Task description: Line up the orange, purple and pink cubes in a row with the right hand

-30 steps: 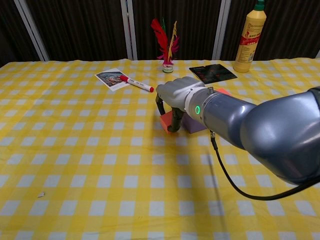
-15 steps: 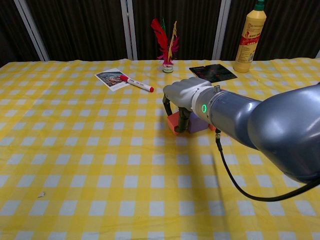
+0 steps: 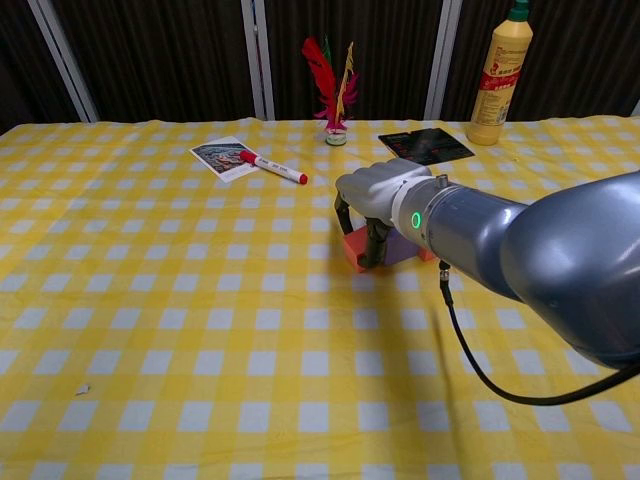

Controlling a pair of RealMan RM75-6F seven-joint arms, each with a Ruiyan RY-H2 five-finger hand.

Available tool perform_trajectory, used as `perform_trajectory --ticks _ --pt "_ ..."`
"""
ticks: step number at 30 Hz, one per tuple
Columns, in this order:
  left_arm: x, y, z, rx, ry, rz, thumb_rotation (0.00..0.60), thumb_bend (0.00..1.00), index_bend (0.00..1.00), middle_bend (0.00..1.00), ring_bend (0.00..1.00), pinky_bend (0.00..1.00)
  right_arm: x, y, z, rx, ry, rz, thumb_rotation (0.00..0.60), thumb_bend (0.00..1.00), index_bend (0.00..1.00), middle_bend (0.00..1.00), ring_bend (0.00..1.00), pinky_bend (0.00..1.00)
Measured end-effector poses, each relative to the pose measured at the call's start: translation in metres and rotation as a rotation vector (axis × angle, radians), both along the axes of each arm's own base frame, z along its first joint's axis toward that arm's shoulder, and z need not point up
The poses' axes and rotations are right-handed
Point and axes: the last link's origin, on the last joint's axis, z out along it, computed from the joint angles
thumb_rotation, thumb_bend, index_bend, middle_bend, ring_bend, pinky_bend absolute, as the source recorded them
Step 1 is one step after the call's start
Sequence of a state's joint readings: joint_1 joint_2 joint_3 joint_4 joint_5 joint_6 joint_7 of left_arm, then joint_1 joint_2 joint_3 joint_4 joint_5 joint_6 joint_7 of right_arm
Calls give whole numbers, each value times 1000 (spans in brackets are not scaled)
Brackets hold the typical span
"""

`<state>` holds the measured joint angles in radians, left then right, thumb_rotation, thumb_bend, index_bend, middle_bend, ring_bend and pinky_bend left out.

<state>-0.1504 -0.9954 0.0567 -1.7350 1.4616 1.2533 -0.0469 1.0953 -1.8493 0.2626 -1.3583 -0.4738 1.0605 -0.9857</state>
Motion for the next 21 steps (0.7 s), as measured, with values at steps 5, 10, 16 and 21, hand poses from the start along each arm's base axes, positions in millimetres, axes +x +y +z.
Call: perform_trajectory --ticks 5,10,16,21 --pt "0 0 0 -1 0 0 600 20 0 0 0 33 0 1 0 -2 -4 0 600 432 391 76 0 36" --pt "0 0 0 0 1 -1 600 21 0 0 0 33 1 2 1 -3 -5 3 600 432 335 75 0 36" --pt "0 0 0 1 0 -3 600 20 0 0 0 33 2 5 4 -5 -3 8 600 433 279 75 0 36" --pt "0 0 0 -1 1 -5 600 21 0 0 0 33 6 14 10 2 -3 25 600 584 257 75 0 36"
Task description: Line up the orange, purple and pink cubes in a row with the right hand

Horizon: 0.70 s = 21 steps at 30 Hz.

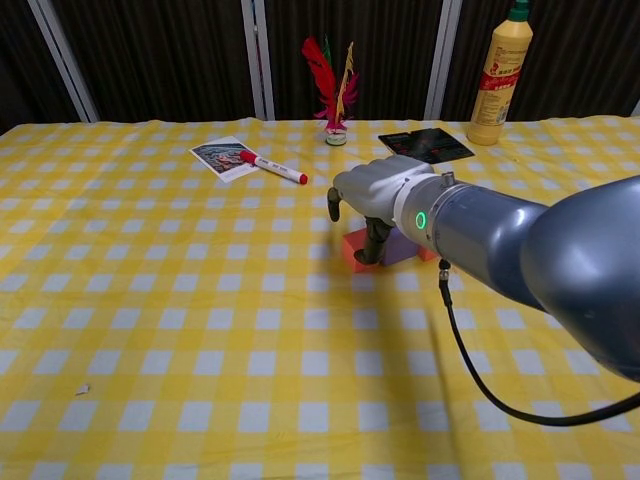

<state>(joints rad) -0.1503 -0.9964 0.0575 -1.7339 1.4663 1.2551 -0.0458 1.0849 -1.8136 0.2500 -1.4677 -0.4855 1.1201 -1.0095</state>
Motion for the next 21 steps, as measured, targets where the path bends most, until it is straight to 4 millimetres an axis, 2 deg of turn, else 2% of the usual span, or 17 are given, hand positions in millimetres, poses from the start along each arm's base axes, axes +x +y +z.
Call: perform_trajectory --ticks 3,14,21 --pt "0 0 0 1 1 -3 600 21 0 0 0 33 2 9 4 16 1 11 600 683 257 73 0 36" --pt "1 -1 0 7 7 -10 600 21 0 0 0 33 0 47 6 85 12 33 600 706 224 58 0 36" --pt "1 -1 1 15 9 -6 600 20 0 0 0 33 0 54 -2 91 12 34 600 709 223 49 0 36"
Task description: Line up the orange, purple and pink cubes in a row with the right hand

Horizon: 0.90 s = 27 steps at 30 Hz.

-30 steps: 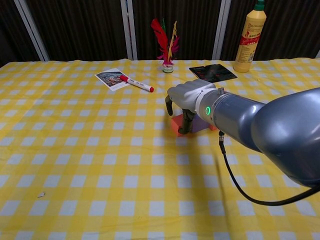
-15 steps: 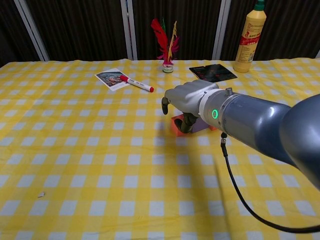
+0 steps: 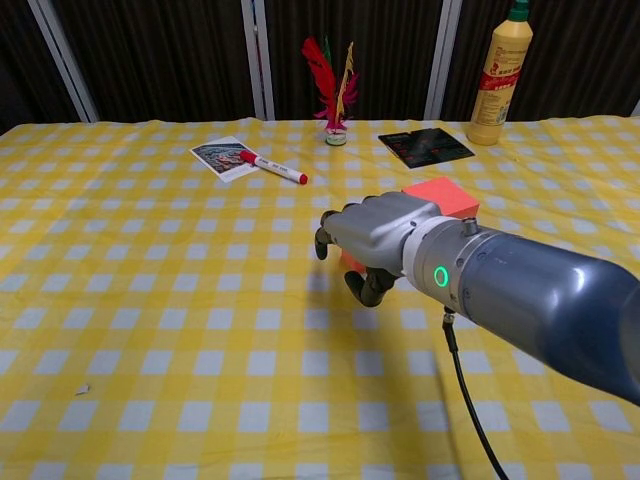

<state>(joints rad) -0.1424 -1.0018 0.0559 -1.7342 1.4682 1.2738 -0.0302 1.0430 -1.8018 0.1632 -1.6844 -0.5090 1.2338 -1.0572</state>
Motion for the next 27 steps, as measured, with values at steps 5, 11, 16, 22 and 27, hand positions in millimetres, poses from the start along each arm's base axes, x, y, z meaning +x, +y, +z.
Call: perform_trajectory --ticks 5,11,16,22,27 --pt "-1 0 0 -2 0 3 600 21 0 0 0 33 -3 -3 -3 -10 23 4 600 710 223 46 0 36" --pt "0 0 0 -8 -3 2 600 21 0 0 0 33 -6 -5 -4 -16 28 0 600 710 223 63 1 36" --pt "0 1 -1 -12 0 3 600 21 0 0 0 33 -1 -4 -3 -27 16 34 600 710 223 251 124 82" --pt "0 1 -1 -9 2 4 600 21 0 0 0 33 12 -4 1 -86 -7 144 600 710 214 606 562 652" --pt "0 1 -1 -9 1 4 600 20 0 0 0 33 13 -5 0 -117 9 210 600 710 214 802 795 865"
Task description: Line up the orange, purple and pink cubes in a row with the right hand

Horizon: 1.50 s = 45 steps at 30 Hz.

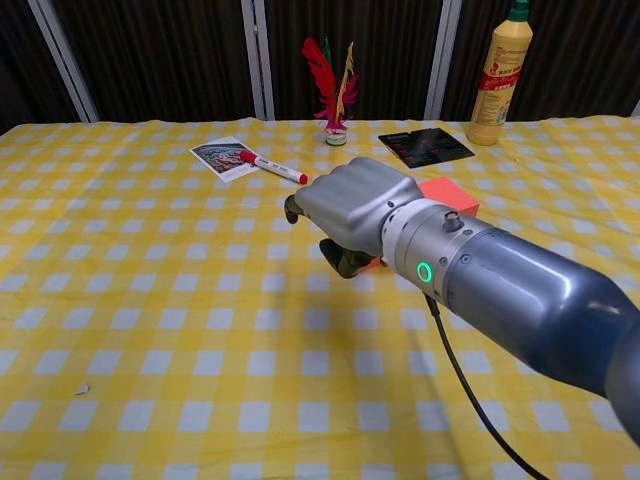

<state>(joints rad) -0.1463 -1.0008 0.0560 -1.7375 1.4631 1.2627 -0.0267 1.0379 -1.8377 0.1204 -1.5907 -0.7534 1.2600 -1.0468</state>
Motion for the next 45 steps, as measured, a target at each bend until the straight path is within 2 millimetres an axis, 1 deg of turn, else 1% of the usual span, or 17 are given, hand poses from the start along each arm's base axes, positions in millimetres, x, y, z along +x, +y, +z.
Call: perform_trajectory --ticks 4,14,21,30,40,45 --pt "0 0 0 -2 -1 1 600 21 0 0 0 33 -6 0 -3 9 33 -10 600 710 214 847 840 897" --pt "0 0 0 -1 1 3 600 21 0 0 0 33 -18 -1 -14 31 103 -70 600 710 214 849 843 897" --pt "0 1 0 -2 0 6 600 21 0 0 0 33 -27 -5 -18 28 132 -114 600 709 214 849 843 897" --pt "0 1 0 -3 -2 5 600 21 0 0 0 33 -38 -9 -18 9 172 -147 600 709 214 849 843 897" --pt "0 1 0 -3 0 6 600 21 0 0 0 33 -44 -13 -15 -15 197 -165 600 710 214 849 843 897" --pt "0 1 0 -5 0 7 600 21 0 0 0 33 -45 -10 -15 -3 191 -173 600 709 214 849 842 897"
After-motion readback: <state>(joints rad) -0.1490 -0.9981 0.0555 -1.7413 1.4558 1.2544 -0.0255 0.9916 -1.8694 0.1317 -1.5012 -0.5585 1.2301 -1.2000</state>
